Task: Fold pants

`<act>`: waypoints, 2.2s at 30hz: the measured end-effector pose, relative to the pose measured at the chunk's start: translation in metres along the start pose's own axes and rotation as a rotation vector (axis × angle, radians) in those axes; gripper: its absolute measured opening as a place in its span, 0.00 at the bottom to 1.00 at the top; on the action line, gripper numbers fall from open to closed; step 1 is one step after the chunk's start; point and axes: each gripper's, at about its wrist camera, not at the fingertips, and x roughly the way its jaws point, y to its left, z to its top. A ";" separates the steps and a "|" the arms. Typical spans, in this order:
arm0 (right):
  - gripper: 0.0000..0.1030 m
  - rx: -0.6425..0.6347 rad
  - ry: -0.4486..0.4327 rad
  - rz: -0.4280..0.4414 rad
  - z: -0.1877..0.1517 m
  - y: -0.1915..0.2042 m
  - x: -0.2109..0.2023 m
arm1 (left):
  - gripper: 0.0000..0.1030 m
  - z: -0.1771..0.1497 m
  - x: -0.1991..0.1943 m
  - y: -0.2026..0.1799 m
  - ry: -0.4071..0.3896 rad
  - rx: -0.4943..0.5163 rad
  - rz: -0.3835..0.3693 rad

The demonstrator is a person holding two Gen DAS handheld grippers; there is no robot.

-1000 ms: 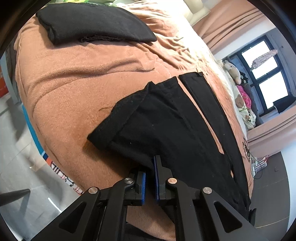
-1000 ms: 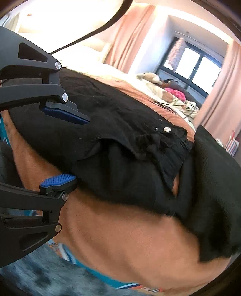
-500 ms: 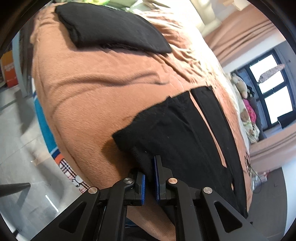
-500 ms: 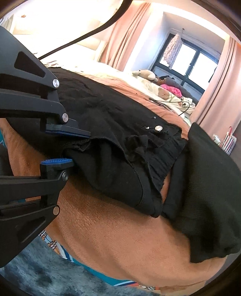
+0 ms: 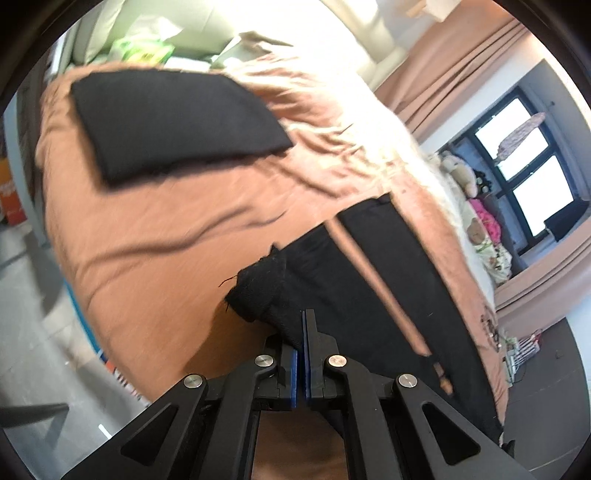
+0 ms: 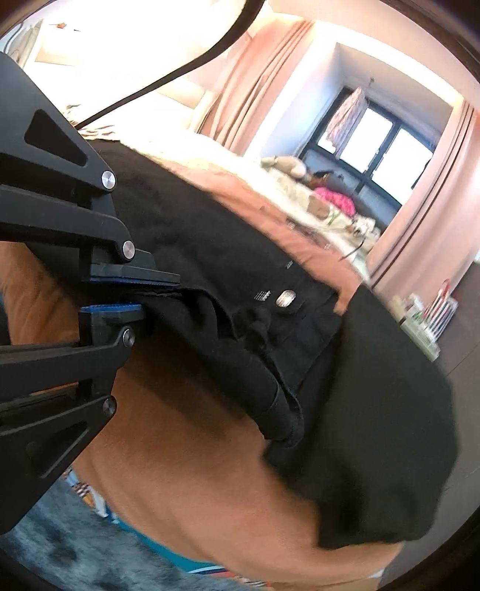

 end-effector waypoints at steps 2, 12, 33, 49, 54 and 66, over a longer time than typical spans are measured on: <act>0.04 -0.024 -0.020 0.011 0.008 0.015 -0.003 | 0.02 0.012 -0.004 -0.013 -0.022 0.011 -0.022; 0.03 -0.078 -0.063 0.067 0.045 0.068 0.006 | 0.02 0.058 0.004 -0.070 -0.072 0.077 -0.068; 0.00 -0.167 -0.087 -0.022 0.096 0.124 0.097 | 0.02 0.130 0.090 -0.156 -0.054 0.146 -0.091; 0.00 -0.185 -0.083 -0.140 0.133 0.195 0.189 | 0.02 0.171 0.210 -0.210 0.029 0.216 -0.035; 0.00 -0.196 -0.042 -0.195 0.143 0.206 0.242 | 0.02 0.174 0.267 -0.216 0.116 0.250 0.019; 0.00 -0.213 0.011 -0.301 0.165 0.226 0.308 | 0.02 0.173 0.342 -0.223 0.216 0.267 0.080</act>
